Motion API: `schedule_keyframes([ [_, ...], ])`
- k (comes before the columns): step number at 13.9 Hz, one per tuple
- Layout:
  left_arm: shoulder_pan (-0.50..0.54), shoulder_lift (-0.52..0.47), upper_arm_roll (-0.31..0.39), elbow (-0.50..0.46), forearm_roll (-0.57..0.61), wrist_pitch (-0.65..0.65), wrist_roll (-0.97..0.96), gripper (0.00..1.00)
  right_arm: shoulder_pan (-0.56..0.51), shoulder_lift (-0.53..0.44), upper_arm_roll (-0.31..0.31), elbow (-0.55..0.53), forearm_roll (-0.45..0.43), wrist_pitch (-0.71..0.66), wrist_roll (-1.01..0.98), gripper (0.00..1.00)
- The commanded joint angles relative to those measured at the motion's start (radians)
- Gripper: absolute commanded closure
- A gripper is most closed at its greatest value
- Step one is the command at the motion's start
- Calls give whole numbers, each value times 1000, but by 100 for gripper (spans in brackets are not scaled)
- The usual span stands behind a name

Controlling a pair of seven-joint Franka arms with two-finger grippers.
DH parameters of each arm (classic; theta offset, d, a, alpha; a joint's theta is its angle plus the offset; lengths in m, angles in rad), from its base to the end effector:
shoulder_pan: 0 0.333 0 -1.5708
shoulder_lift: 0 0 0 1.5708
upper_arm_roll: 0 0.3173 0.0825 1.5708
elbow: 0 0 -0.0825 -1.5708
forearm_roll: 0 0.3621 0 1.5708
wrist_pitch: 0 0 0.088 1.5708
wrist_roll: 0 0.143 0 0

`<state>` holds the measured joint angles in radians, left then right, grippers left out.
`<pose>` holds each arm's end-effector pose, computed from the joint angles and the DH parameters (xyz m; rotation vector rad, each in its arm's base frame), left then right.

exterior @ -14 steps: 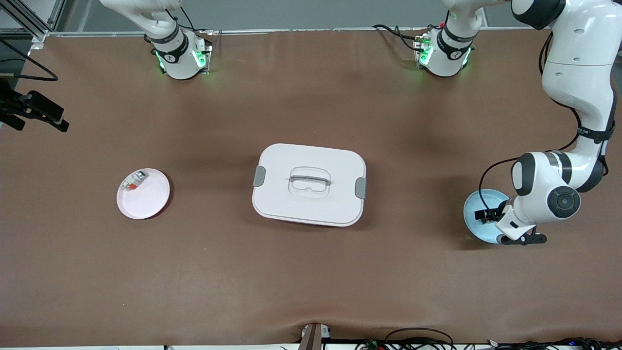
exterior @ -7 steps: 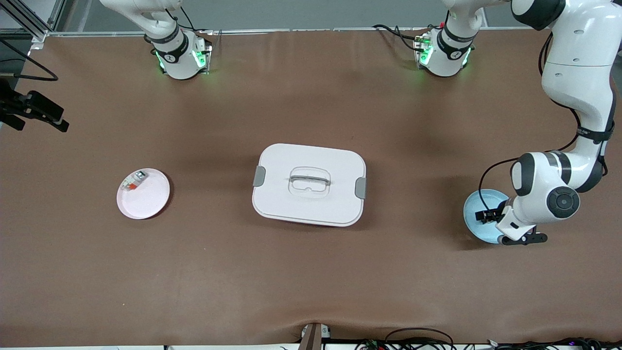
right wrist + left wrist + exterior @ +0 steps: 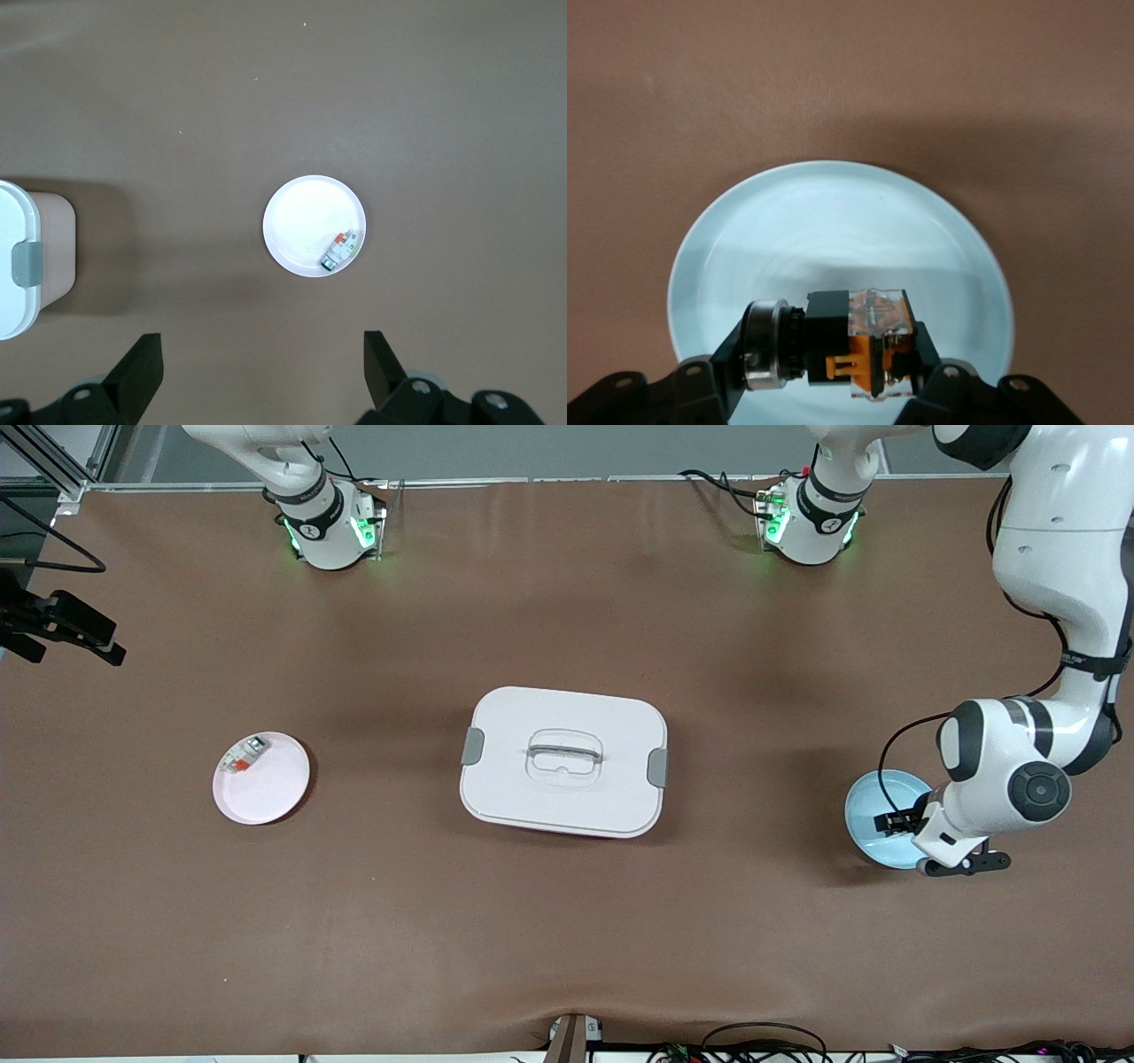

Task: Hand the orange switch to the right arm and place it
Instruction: 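Lift the switch with the left gripper while the right gripper reaches over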

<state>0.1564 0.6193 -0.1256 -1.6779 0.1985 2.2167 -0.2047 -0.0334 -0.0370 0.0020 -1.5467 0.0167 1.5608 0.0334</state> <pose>0.6531 0.0390 0.2178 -3.0472 -0.1990 0.1001 0.5221 -0.0140 0.6193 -3.1223 0.1003 -0.0798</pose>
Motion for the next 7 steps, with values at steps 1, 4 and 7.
schedule_keyframes([
  [1,-3,-131,-60,-3,1,-109,-54,100,-20,6,16,20,-17,-13,0,0],
  [4,-2,-188,-104,49,-30,-195,-64,100,-20,6,16,20,-15,-13,2,0],
  [7,-5,-260,-134,50,-137,-230,-77,100,-17,6,16,20,-15,-13,5,0],
])
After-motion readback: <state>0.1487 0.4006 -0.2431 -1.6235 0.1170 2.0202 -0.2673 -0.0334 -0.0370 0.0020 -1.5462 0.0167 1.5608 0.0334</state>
